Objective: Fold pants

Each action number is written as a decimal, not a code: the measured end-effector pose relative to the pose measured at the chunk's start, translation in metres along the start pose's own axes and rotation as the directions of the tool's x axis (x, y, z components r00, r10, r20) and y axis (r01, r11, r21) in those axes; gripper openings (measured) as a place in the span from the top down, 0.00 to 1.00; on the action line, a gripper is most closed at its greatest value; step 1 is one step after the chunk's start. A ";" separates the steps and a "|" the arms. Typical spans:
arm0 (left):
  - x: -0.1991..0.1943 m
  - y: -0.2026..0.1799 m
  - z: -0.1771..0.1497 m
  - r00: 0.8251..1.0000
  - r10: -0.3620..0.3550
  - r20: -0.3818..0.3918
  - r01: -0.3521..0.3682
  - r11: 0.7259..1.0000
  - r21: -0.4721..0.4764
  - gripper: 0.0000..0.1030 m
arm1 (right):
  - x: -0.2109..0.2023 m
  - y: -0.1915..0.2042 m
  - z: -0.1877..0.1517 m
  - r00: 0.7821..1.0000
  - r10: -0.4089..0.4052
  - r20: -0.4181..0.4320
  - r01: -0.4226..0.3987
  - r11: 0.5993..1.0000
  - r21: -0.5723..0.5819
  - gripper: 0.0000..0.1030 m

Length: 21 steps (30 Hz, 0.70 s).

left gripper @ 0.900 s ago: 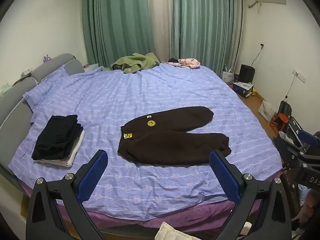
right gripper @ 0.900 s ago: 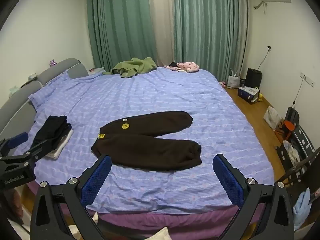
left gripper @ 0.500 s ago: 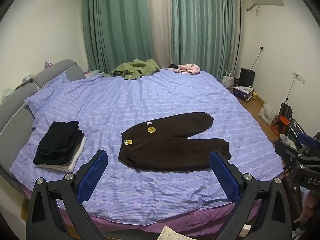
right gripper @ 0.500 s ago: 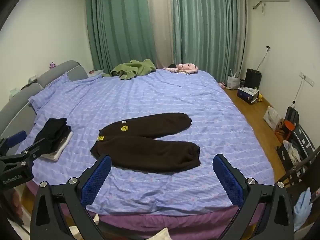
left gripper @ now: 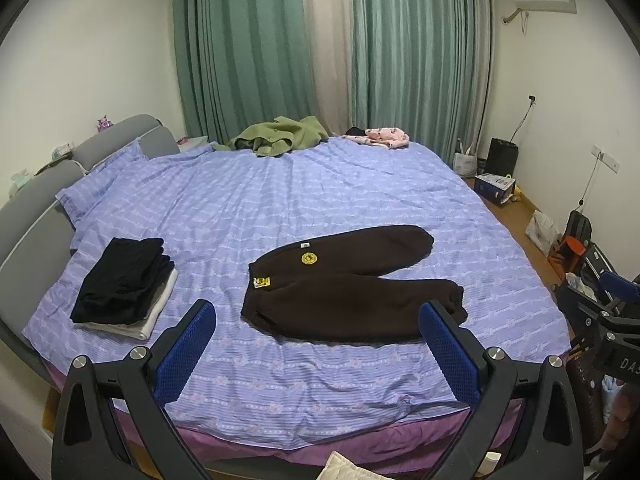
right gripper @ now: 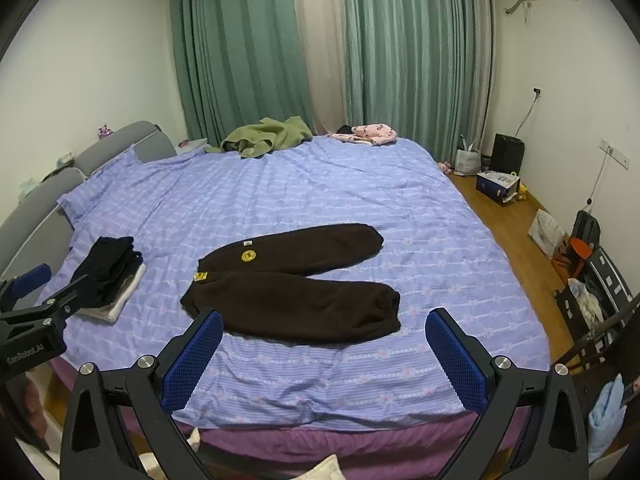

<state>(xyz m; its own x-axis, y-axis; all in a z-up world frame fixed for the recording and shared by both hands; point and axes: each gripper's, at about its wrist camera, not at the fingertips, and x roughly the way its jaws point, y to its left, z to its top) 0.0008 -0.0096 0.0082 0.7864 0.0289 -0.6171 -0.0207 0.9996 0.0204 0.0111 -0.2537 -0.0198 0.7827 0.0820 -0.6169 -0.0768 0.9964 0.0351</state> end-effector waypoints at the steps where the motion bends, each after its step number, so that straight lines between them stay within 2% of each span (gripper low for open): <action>1: 0.000 0.000 0.000 1.000 0.000 0.001 0.000 1.000 -0.001 0.00 | 0.000 -0.001 0.000 1.000 0.000 0.000 0.000 1.000 0.000 0.00; 21: 0.005 -0.008 0.007 1.000 0.000 0.005 0.000 1.000 -0.013 0.00 | 0.004 -0.005 0.008 1.000 0.007 0.001 -0.007 1.000 0.003 0.00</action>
<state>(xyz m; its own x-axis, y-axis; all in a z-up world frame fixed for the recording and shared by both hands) 0.0090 -0.0171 0.0105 0.7896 0.0291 -0.6129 -0.0287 0.9995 0.0105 0.0197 -0.2580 -0.0166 0.7828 0.0887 -0.6160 -0.0802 0.9959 0.0416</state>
